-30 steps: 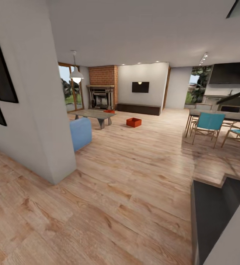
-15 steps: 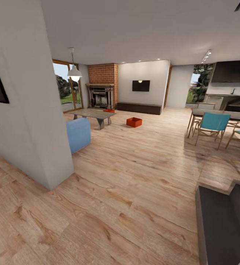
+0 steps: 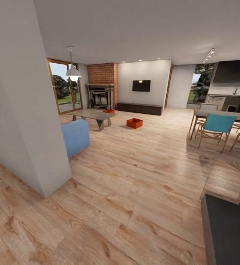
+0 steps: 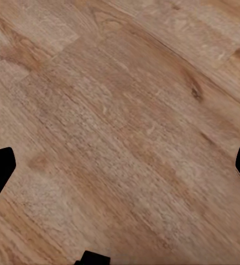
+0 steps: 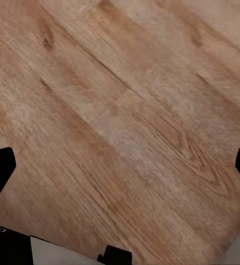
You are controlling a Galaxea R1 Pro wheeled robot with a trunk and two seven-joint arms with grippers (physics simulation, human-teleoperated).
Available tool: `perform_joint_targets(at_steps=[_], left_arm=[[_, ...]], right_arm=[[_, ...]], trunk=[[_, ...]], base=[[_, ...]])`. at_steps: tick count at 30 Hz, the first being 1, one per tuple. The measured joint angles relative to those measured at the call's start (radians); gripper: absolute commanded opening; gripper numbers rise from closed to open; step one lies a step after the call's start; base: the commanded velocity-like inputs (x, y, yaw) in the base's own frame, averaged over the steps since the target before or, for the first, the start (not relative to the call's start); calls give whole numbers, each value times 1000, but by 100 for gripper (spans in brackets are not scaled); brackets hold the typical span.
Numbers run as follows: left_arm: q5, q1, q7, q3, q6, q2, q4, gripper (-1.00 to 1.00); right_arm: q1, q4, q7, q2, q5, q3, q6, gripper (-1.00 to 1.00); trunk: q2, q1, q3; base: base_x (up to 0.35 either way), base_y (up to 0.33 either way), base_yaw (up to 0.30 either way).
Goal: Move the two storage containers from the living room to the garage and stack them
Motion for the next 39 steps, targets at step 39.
perform_joint_targets(at_steps=[39], left_arm=[[0, 0, 0, 0, 0, 1, 0, 100]], right_arm=[[0, 0, 1, 0, 1, 1, 2, 100]], trunk=[[0, 0, 22]], base=[[324, 0, 0]])
